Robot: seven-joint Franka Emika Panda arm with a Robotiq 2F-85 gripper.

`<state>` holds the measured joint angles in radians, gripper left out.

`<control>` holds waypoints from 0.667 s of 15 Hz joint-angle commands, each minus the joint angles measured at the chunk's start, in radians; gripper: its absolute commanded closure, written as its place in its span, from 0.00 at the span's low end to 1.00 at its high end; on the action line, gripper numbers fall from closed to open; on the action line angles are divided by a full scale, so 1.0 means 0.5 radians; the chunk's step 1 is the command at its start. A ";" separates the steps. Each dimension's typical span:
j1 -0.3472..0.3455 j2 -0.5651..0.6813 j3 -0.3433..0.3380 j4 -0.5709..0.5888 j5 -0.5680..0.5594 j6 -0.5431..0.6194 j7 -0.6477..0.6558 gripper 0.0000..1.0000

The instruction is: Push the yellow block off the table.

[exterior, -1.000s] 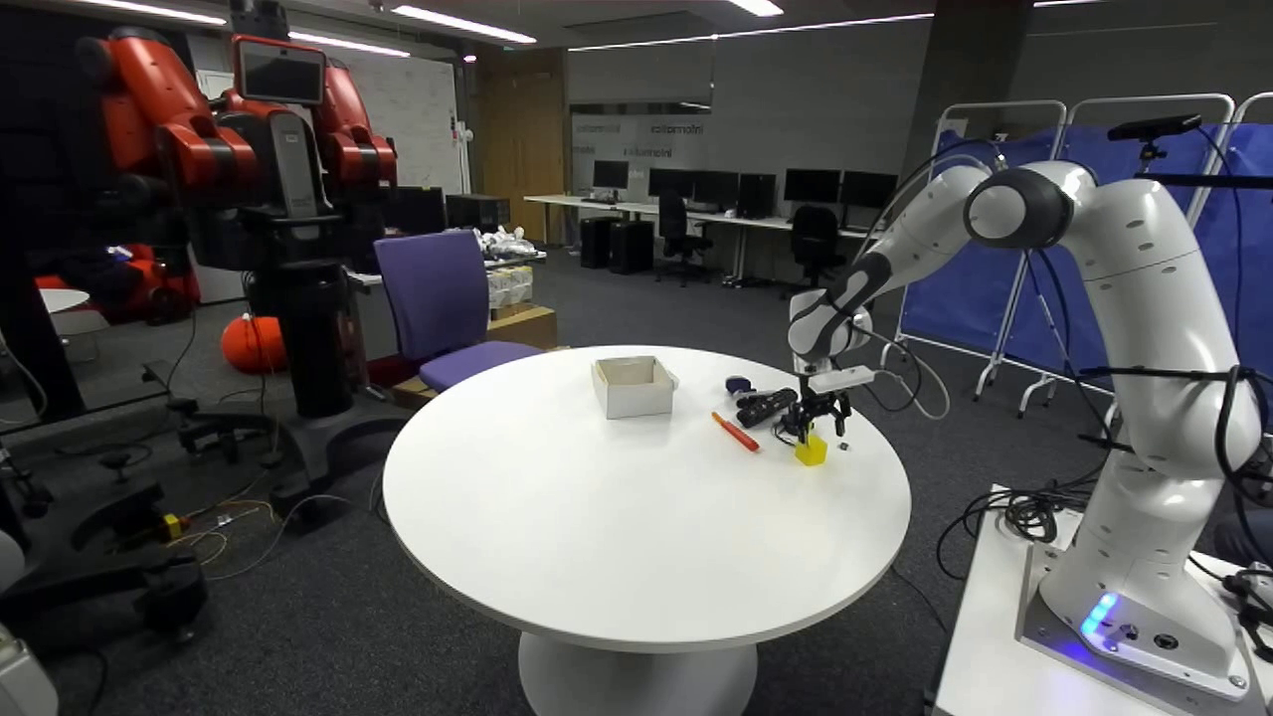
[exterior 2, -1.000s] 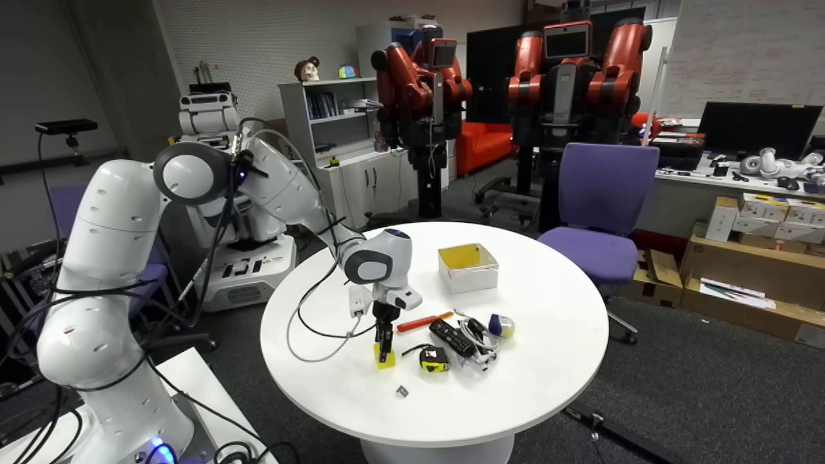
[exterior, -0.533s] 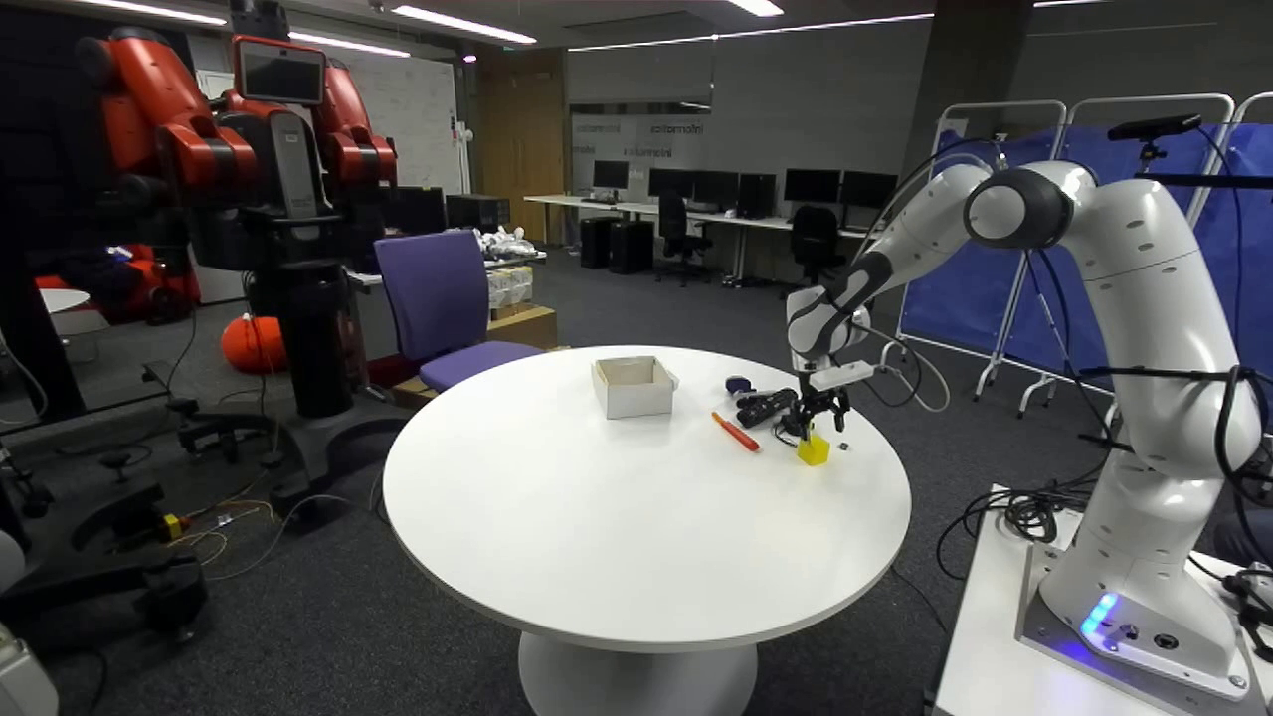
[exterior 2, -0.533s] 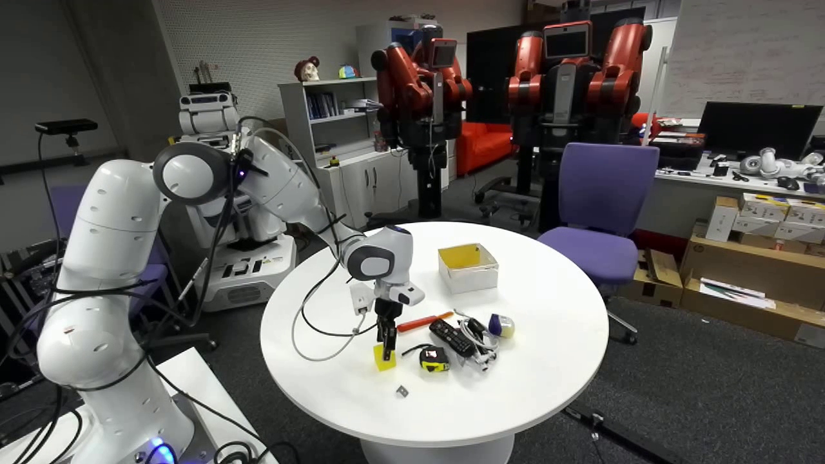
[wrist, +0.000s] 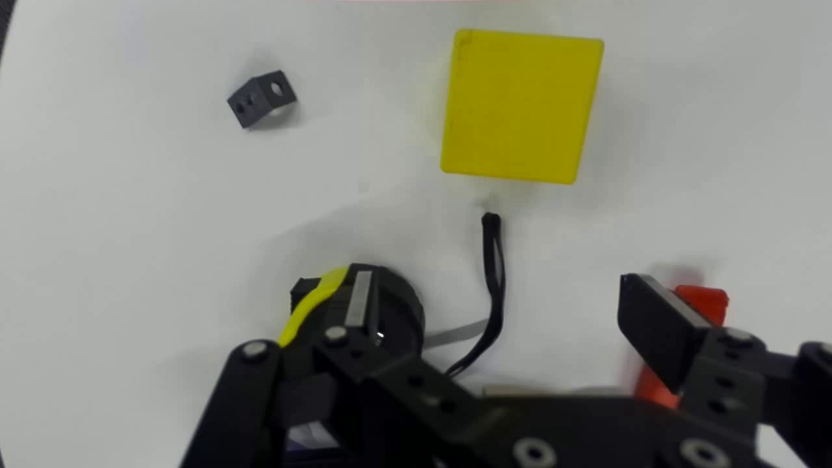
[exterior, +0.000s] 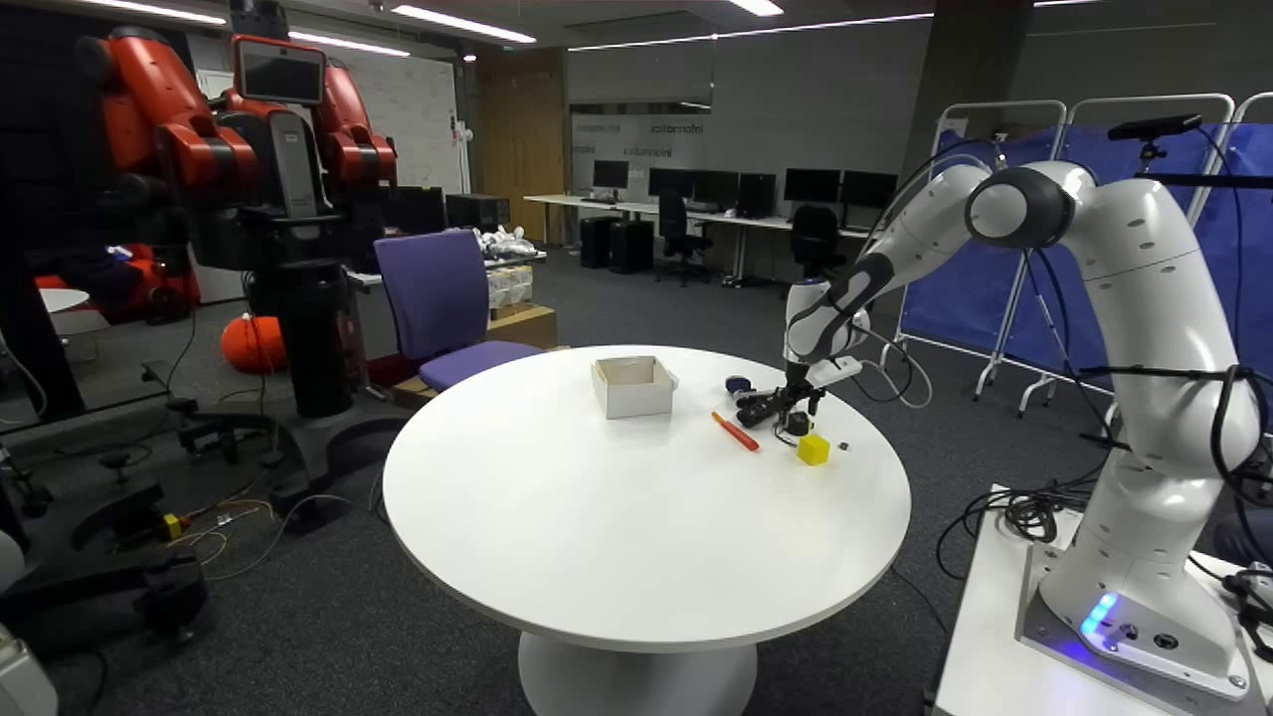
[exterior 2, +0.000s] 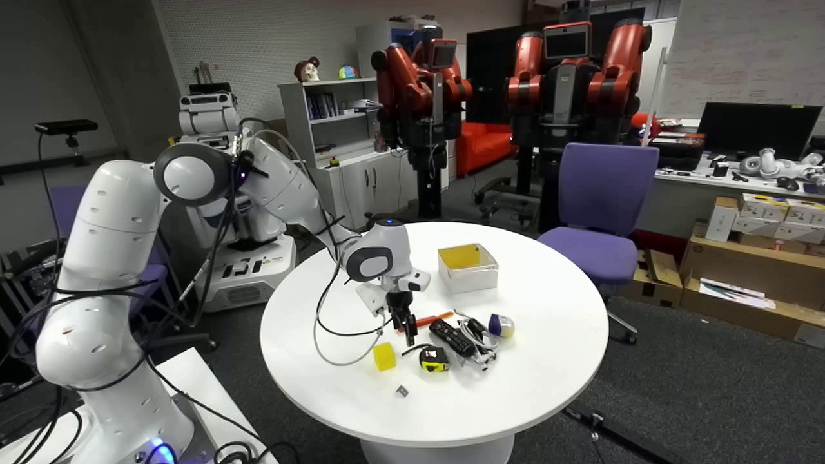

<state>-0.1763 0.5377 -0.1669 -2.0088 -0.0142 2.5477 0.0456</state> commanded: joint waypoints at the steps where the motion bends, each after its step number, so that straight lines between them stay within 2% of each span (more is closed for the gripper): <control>1: -0.129 -0.161 0.152 -0.165 0.138 0.015 -0.289 0.00; 2: -0.042 -0.015 0.063 -0.029 0.068 0.012 -0.130 0.00; 5: -0.068 -0.059 0.104 -0.076 0.101 0.012 -0.203 0.00; 10: -0.034 -0.011 0.078 -0.084 0.066 0.079 -0.155 0.00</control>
<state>-0.2092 0.5163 -0.1120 -2.0492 0.0330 2.5566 -0.0511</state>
